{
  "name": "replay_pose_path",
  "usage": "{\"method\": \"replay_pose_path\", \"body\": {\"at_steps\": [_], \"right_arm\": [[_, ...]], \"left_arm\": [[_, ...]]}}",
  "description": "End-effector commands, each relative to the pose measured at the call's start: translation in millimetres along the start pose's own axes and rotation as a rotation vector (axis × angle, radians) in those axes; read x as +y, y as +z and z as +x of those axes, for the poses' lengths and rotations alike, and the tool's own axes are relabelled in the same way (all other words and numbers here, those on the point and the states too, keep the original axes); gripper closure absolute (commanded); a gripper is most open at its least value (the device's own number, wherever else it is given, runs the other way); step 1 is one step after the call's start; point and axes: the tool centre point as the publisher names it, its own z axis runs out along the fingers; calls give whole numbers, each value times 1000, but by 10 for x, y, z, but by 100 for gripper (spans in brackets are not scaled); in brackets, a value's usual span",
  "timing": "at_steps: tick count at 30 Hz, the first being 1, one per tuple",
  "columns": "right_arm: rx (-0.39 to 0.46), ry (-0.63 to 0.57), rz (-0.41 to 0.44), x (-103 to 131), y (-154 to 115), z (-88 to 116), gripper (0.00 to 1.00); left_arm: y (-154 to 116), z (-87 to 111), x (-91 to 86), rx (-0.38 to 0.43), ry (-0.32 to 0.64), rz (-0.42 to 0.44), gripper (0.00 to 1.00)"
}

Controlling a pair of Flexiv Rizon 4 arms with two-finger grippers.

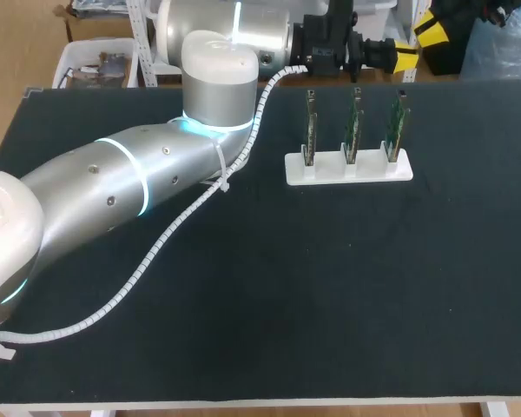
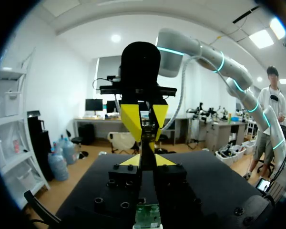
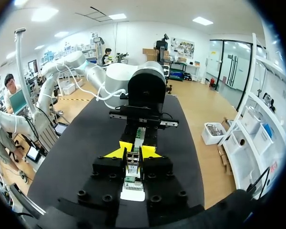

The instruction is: Pick up the optical module with the left hand, and insert it into the network port with the right hand.

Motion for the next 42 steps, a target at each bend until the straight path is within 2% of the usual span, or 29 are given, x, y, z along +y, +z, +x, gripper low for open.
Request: {"method": "replay_pose_path", "body": {"at_steps": [1,14,15,16,26,34,42], "right_arm": [[-1,-2,-353,-86,-16,0,100],[2,-7,-360,-102,-13,-8,100],[2,-8,-360,-102,-12,-9,100],[2,-9,-360,-103,-12,-10,100],[-6,-15,-362,-115,6,-21,100],[-11,-17,-363,-120,12,-22,100],[-12,-20,-368,-126,14,-16,100]], "left_arm": [[-9,-3,-29,1,0,-7,100],[-9,-3,-29,1,0,-7,100],[-9,-3,-29,1,0,-7,73],[-9,-3,-29,1,0,-7,0],[-16,1,-32,0,1,-4,0],[-113,88,-61,120,-39,-16,0],[-293,135,-100,288,-6,-27,0]]}}
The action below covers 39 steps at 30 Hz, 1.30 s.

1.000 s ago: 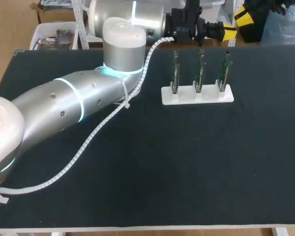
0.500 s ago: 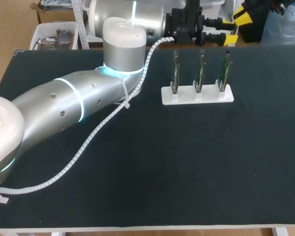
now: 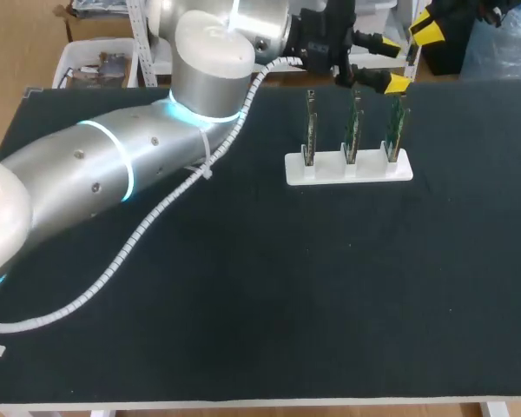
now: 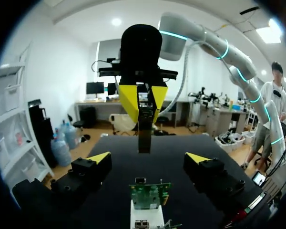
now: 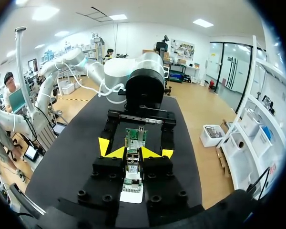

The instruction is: Pick up the optical module with the left hand, and insert it into the network port with the right hand.

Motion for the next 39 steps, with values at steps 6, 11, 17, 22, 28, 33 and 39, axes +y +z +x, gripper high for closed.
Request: {"method": "replay_pose_path", "body": {"at_steps": [6,11,17,22,28,33,39], "right_arm": [[-3,-1,-383,-82,-13,16,100],[2,-2,-382,-89,-17,25,100],[2,-3,-383,-92,-15,27,100],[2,-4,-385,-94,-13,27,100],[1,-4,-385,-96,-13,25,100],[1,-6,-385,-96,-13,26,100],[2,-7,-386,-100,-13,25,100]], "left_arm": [[-173,11,-139,206,29,39,0],[-207,78,-195,230,6,60,0],[-200,138,-226,220,-46,56,0],[-168,147,-239,233,-39,48,0],[-177,149,-238,277,-23,24,0],[-186,155,-230,279,-29,19,0],[-191,184,-231,284,-37,23,0]]}}
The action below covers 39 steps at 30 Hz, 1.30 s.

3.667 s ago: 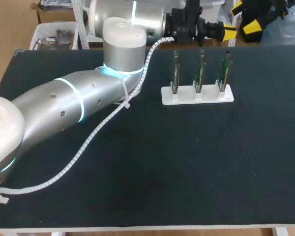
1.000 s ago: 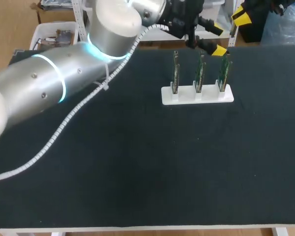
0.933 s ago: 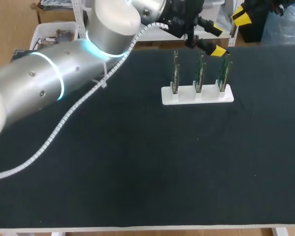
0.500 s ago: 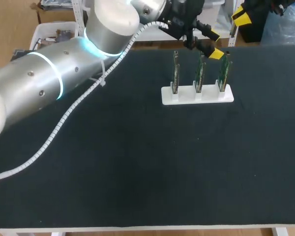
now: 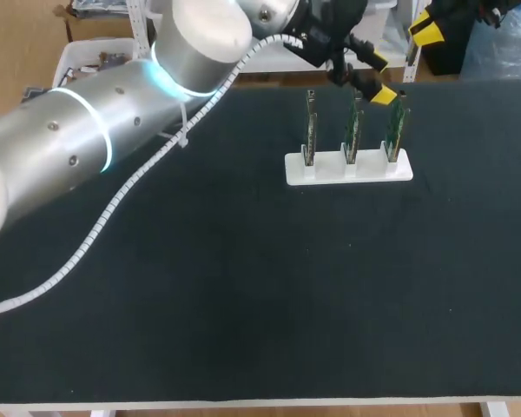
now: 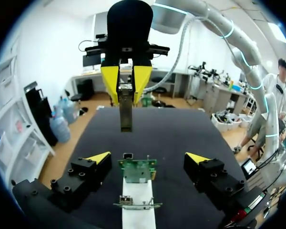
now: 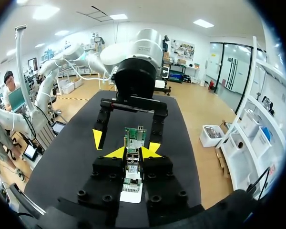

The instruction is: Pick up the optical module with the left hand, and insert it into the network port with the right hand.

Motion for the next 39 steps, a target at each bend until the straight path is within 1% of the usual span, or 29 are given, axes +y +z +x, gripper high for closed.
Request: {"method": "replay_pose_path", "body": {"at_steps": [1,5,7,16,24,39], "right_arm": [[-2,0,-391,-82,-20,8,100],[-2,-1,-392,-86,-20,7,100],[0,-2,-393,-87,-19,5,100],[-1,-3,-395,-91,-12,5,100],[-4,-8,-402,-81,-16,5,100],[-5,-7,-405,-80,-20,21,100]], "left_arm": [[-14,18,-21,10,-5,-2,0],[-16,27,-19,24,-3,0,0],[-6,16,-24,48,7,-4,0],[43,-8,-18,20,7,-3,0],[52,-1,-24,20,-5,-1,0],[35,18,5,20,-55,-49,0]]}}
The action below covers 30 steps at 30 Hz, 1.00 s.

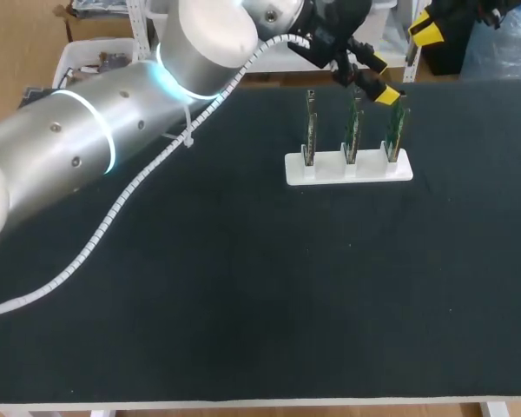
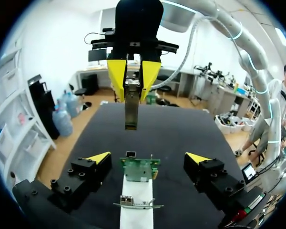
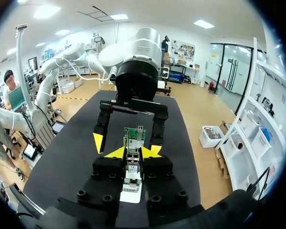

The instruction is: Pick up the optical module with the left hand, and insert it into the network port with the right hand.

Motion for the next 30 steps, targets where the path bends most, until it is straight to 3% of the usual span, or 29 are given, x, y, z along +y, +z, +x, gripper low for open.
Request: {"method": "replay_pose_path", "body": {"at_steps": [1,30], "right_arm": [[-3,0,-406,-75,-26,15,100],[4,11,-417,-100,-12,66,100]], "left_arm": [[-15,16,-43,-5,-5,-15,0],[-3,9,-18,-21,16,12,0]]}}
